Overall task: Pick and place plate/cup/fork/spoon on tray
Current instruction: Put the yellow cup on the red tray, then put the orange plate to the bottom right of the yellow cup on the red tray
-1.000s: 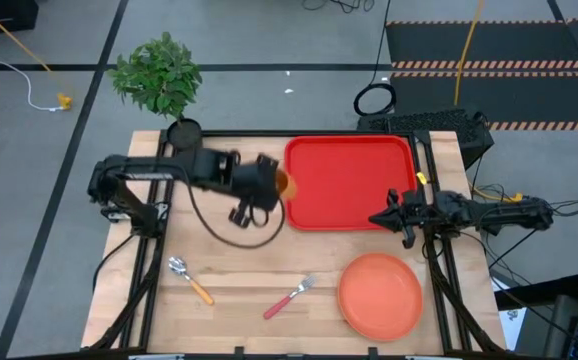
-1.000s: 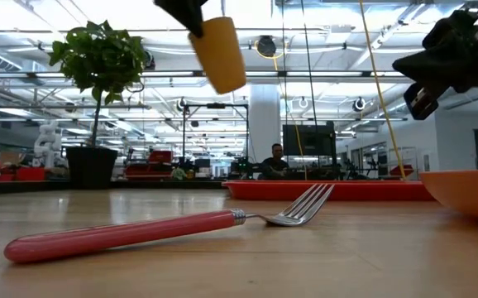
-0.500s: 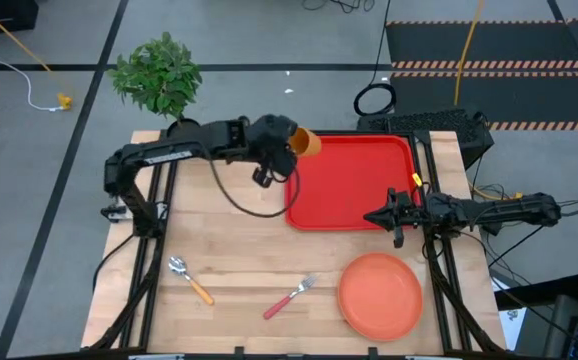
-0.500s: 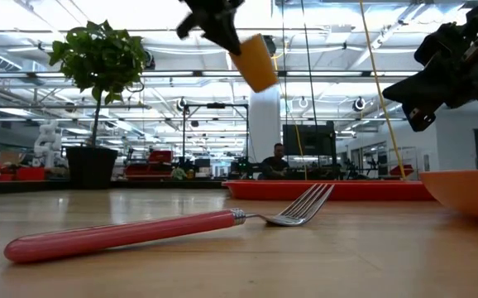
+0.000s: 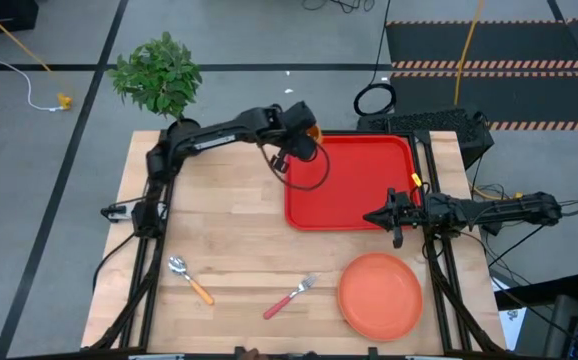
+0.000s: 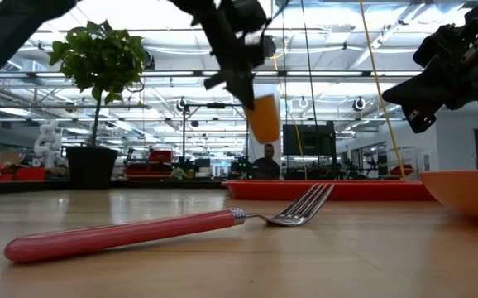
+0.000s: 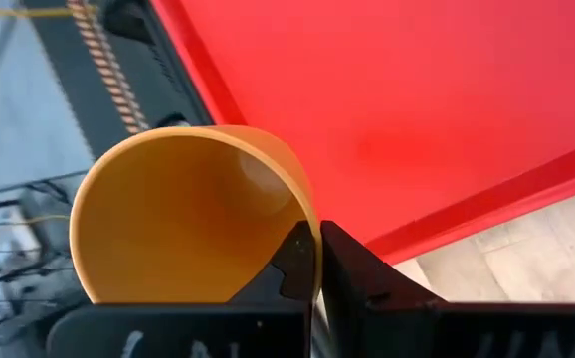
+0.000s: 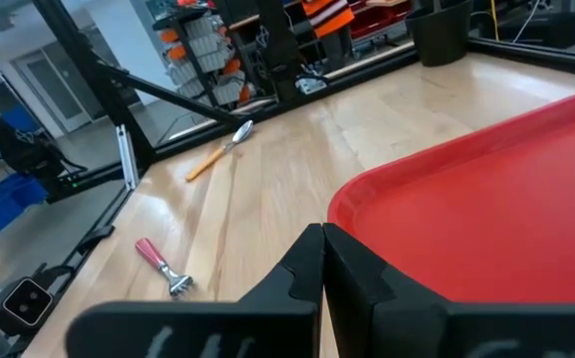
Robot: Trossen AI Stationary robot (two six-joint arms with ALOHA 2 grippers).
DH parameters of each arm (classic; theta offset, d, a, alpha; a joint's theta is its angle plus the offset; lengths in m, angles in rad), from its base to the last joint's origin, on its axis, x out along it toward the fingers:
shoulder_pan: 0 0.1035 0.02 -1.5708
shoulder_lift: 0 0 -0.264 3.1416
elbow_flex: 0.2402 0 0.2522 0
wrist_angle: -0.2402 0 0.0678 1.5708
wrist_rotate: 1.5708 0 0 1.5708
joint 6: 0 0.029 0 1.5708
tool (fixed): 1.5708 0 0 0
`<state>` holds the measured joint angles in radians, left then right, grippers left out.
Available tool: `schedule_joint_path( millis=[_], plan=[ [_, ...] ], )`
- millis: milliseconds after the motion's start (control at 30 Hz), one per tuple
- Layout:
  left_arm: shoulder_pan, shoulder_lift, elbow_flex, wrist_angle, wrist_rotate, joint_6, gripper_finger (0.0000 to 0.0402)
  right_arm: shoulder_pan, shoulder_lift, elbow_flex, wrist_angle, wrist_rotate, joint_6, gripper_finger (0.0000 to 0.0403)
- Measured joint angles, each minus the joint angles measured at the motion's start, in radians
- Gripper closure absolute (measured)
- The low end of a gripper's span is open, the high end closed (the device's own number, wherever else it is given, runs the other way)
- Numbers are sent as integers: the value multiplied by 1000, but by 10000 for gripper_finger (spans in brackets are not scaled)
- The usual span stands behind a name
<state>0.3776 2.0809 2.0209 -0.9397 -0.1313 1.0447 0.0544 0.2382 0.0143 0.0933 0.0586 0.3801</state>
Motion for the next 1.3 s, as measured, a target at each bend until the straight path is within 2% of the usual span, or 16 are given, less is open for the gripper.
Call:
schedule_joint_path(
  millis=[367,667,967,1167,1300],
  plan=[
    [71,124,0,-6,42,8,393,0,1,0,0,-2,6,403],
    [114,149,0,-35,45,20,396,0,1,0,0,-3,27,403],
    [126,148,-16,3,45,7,338,0,1,0,0,-7,51,403],
    [119,148,-16,17,45,-35,321,0,1,0,-1,-10,64,403],
    [104,134,-16,-1,37,-91,321,0,13,0,-8,-124,181,401]
  ],
)
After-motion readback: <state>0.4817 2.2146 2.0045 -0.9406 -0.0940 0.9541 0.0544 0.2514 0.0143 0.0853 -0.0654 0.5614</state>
